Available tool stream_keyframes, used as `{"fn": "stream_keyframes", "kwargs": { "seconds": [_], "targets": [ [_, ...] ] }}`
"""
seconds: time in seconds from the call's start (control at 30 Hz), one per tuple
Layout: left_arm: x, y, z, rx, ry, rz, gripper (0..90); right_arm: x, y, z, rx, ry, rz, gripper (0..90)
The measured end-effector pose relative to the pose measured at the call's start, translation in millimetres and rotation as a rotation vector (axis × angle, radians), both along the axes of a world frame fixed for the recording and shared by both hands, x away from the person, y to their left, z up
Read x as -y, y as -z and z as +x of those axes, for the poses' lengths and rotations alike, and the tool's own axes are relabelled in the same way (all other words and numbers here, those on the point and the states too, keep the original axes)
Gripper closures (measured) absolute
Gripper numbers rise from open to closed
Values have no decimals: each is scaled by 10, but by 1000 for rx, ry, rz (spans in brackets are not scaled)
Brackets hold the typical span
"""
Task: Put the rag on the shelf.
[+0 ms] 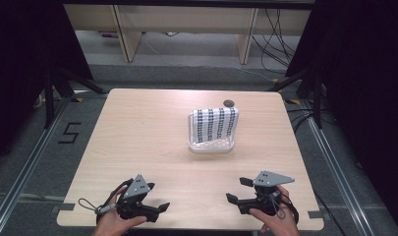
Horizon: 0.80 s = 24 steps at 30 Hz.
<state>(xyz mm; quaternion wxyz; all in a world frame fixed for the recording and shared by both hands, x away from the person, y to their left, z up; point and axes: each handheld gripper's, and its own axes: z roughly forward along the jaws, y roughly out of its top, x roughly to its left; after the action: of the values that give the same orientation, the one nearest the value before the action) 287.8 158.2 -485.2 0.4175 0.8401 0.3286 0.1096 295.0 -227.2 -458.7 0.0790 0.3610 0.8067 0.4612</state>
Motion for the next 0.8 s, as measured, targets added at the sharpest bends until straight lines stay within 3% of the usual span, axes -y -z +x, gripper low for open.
{"fn": "stream_keyframes", "kwargs": {
  "seconds": [0.07,0.1,0.2,0.23,0.3,0.33,0.4,0.47,0.67,0.73,0.8],
  "targets": [
    [-21,48,-17,-7,-9,3,161,8,43,-34,-13,0,-19,246],
    [-23,65,-35,-13,-26,-5,161,20,70,-21,22,-18,-38,246],
    [-46,90,-65,0,-29,9,161,11,111,-83,-5,17,-74,241],
    [-53,95,-77,4,-31,17,161,23,128,-74,10,-1,-91,237],
    [-56,107,-100,12,-36,21,161,5,165,-106,-17,-4,-94,240],
    [-73,106,-98,15,-26,44,161,7,185,-97,-14,-21,-105,239],
    [-72,115,-106,21,-28,35,161,-12,207,-127,-18,-3,-132,239],
    [-79,121,-101,25,-29,37,161,-12,234,-107,-2,-21,-152,241],
    [-62,149,-101,14,-41,11,162,-3,242,-99,9,-19,-151,244],
    [-74,145,-98,16,-35,38,162,-1,240,-97,11,-18,-151,243],
    [-68,148,-96,17,-31,34,162,-3,242,-97,14,-19,-153,244]
  ]
}}
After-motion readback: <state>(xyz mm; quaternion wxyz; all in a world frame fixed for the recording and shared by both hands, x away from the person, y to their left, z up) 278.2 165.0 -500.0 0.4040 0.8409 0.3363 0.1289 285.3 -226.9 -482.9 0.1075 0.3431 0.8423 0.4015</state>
